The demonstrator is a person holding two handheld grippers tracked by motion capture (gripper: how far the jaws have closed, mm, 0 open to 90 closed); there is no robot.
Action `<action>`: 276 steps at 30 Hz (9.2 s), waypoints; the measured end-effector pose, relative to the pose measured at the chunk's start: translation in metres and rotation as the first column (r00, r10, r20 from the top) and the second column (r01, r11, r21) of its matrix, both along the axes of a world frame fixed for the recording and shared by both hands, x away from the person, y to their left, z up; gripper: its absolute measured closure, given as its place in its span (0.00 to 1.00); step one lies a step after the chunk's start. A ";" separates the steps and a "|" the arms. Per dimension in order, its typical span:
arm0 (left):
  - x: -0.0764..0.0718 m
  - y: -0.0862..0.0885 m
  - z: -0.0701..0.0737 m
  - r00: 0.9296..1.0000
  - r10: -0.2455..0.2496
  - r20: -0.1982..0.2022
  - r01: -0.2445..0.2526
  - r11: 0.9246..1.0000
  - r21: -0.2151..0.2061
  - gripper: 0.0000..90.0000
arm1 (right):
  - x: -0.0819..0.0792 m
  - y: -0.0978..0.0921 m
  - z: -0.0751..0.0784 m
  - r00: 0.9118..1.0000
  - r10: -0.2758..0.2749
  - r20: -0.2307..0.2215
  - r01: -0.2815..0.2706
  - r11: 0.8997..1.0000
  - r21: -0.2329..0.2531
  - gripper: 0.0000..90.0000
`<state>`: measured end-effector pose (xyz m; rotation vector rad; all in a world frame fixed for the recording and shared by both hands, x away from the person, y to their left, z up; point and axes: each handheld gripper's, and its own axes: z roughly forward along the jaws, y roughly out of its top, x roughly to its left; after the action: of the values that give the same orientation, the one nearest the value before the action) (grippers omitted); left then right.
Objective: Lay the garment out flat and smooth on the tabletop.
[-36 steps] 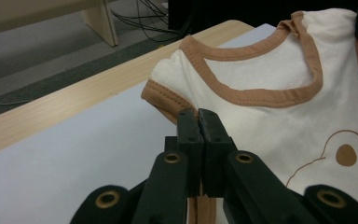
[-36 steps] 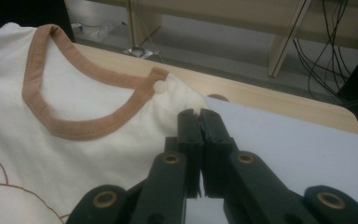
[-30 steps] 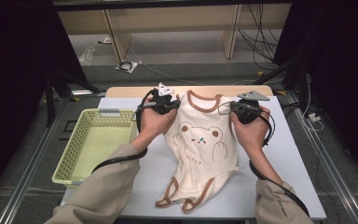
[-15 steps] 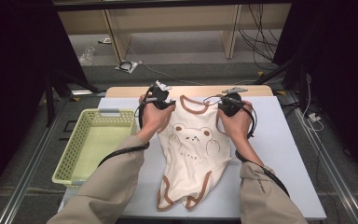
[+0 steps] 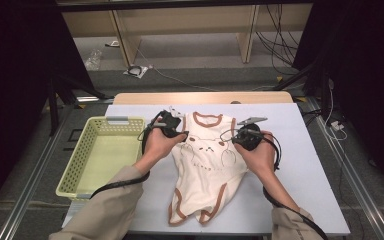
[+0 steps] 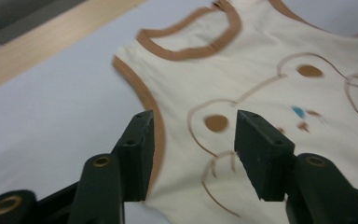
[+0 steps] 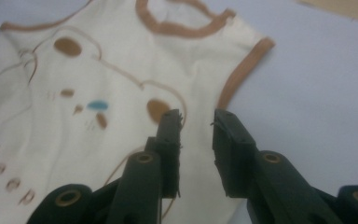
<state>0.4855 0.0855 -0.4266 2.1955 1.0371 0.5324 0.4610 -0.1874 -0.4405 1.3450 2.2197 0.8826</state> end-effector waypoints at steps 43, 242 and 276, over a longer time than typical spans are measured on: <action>-0.139 0.020 -0.040 0.897 -0.389 -0.210 0.409 0.911 0.060 0.78 | -0.104 0.028 -0.023 0.929 0.270 -0.252 -0.276 0.961 0.010 0.93; -0.187 0.063 -0.054 0.912 -0.331 -0.242 0.321 0.944 -0.083 0.90 | -0.095 0.193 -0.034 0.842 0.462 -0.278 -0.473 0.880 0.030 0.85; -0.187 0.057 -0.043 0.917 -0.366 -0.160 0.341 0.925 -0.167 0.77 | -0.094 0.132 -0.034 0.869 0.400 -0.290 -0.383 0.916 0.118 1.00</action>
<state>0.2984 0.1422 -0.4692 2.2703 0.7145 0.0871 0.3669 -0.0558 -0.4747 1.1339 2.8012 0.9247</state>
